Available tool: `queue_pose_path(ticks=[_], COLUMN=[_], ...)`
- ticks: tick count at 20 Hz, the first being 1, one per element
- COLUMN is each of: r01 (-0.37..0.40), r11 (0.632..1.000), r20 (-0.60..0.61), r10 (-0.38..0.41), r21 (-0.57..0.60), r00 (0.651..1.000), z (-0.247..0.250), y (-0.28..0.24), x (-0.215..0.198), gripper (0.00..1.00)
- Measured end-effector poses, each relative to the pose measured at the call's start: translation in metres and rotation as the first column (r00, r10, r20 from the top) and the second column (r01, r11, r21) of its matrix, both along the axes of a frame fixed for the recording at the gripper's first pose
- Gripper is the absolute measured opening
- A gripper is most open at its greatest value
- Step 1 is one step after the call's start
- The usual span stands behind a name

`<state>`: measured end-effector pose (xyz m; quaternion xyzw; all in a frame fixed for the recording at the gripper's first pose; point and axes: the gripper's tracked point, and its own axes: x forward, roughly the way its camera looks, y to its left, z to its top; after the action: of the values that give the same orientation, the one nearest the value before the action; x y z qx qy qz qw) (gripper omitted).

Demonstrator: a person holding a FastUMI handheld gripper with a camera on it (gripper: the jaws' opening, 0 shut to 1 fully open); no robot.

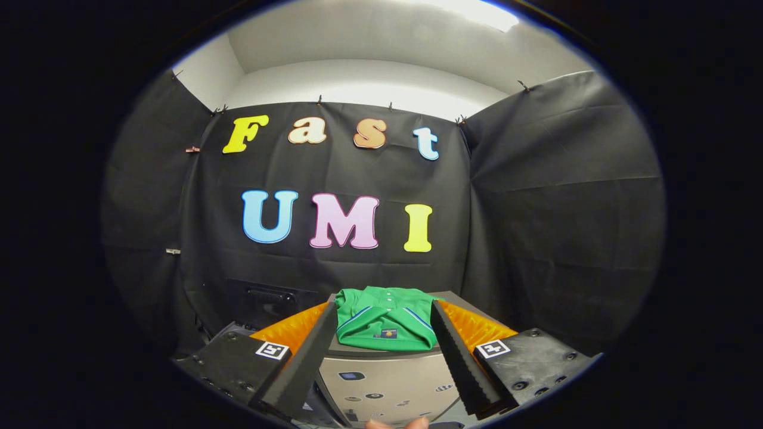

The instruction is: Put the clothes into the washing machine and then close the washing machine lid.

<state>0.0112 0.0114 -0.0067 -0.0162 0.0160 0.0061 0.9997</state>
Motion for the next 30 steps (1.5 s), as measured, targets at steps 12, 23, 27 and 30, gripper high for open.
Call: queue_pose_path(ticks=[12, 23, 27, 30], r01=[-0.024, -0.063, -0.065, -0.059], r11=[1.000, 0.996, 0.997, 0.998], r20=[-0.107, -0.374, -0.452, -0.512], r10=[0.022, 0.083, 0.076, 0.052], r21=[-0.015, 0.064, 0.040, 0.003], r00=[0.994, 0.924, 0.889, 0.857], z=[-0.007, -0.049, -0.067, -0.083], y=[-0.001, -0.012, 0.007, 0.008], x=[0.062, 0.144, 0.182, 0.198], gripper=[0.98, 0.98, 0.98, 0.98])
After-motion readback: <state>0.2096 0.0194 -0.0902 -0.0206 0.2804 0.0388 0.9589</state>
